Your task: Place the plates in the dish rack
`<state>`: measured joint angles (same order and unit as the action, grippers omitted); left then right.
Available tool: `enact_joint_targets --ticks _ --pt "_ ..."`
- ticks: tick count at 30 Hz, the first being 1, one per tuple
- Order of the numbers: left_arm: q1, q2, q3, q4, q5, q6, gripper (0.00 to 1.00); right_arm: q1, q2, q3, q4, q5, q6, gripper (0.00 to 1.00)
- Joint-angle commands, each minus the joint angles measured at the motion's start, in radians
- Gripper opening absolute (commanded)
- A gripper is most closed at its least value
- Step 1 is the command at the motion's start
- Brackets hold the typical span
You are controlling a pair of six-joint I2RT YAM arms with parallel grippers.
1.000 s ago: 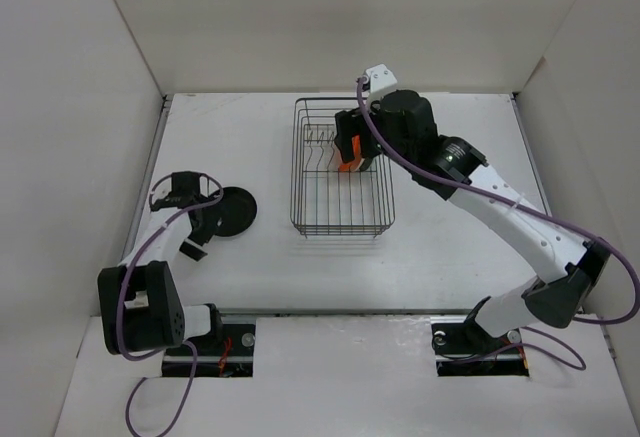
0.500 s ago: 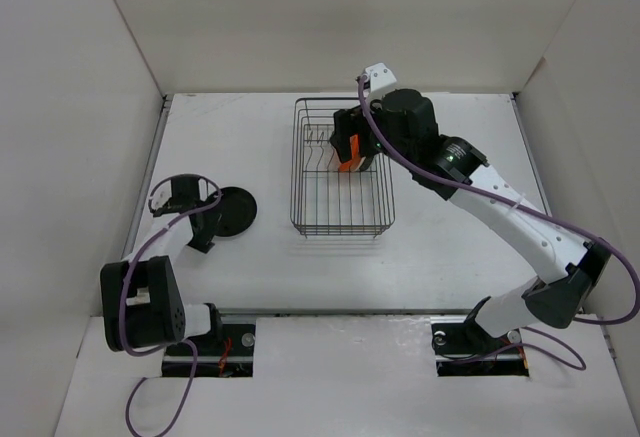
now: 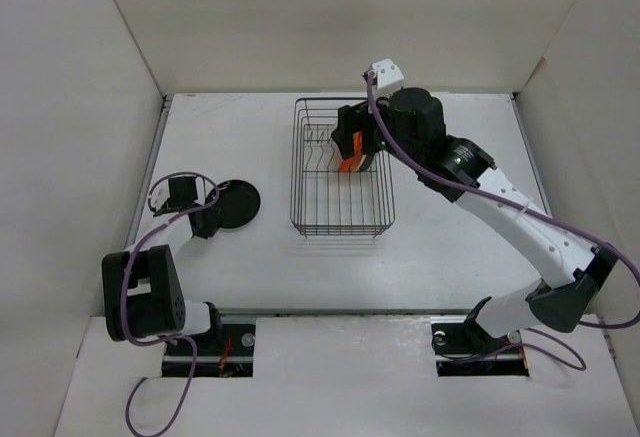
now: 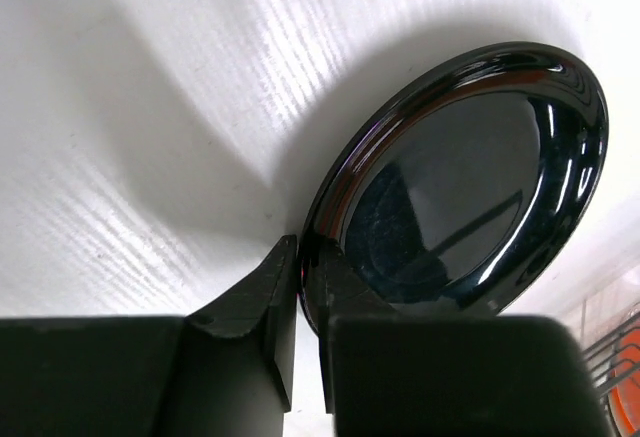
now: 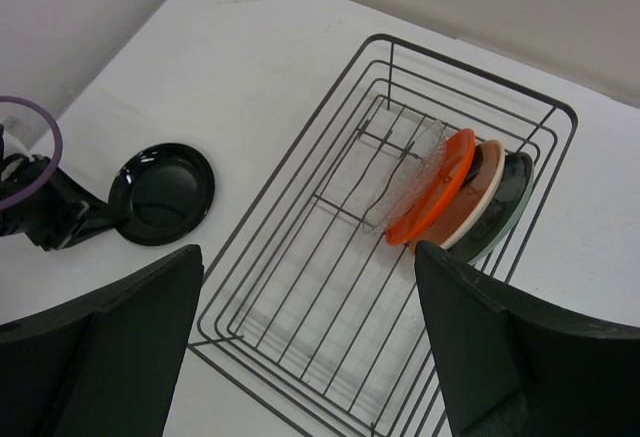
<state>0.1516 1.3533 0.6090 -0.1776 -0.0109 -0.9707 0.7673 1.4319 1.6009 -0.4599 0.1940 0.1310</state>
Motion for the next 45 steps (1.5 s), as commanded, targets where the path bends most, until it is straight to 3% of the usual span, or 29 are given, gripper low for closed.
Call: enact_joint_targets --ticks 1,8,15,21,25,30,37,42,45 --pt "0.014 0.029 -0.034 -0.045 -0.017 0.009 0.00 0.007 -0.041 -0.002 0.069 0.013 0.007 0.91" --pt "0.025 -0.008 -0.022 -0.016 0.012 0.069 0.00 -0.031 -0.041 -0.044 0.125 -0.091 0.027 0.91" --pt "0.006 -0.356 0.077 -0.020 0.020 0.225 0.00 -0.105 -0.120 -0.173 0.322 -0.369 0.078 0.91" --pt "-0.003 -0.546 0.129 0.043 0.215 0.328 0.00 -0.137 -0.062 -0.183 0.415 -0.487 0.102 0.91" --pt "-0.033 -0.575 0.147 0.075 0.301 0.377 0.00 -0.174 0.031 -0.144 0.469 -0.586 0.159 0.91" --pt "-0.057 -0.594 0.118 0.211 0.517 0.366 0.00 -0.192 0.160 -0.029 0.520 -0.731 0.183 0.91" --pt "-0.066 -0.585 0.098 0.372 0.693 0.300 0.00 -0.183 0.341 0.066 0.520 -0.788 0.214 0.91" --pt "-0.075 -0.576 0.098 0.385 0.693 0.288 0.00 -0.151 0.387 0.076 0.520 -0.841 0.236 0.90" --pt "-0.075 -0.576 0.089 0.403 0.693 0.279 0.00 -0.120 0.412 0.087 0.520 -0.852 0.236 0.83"
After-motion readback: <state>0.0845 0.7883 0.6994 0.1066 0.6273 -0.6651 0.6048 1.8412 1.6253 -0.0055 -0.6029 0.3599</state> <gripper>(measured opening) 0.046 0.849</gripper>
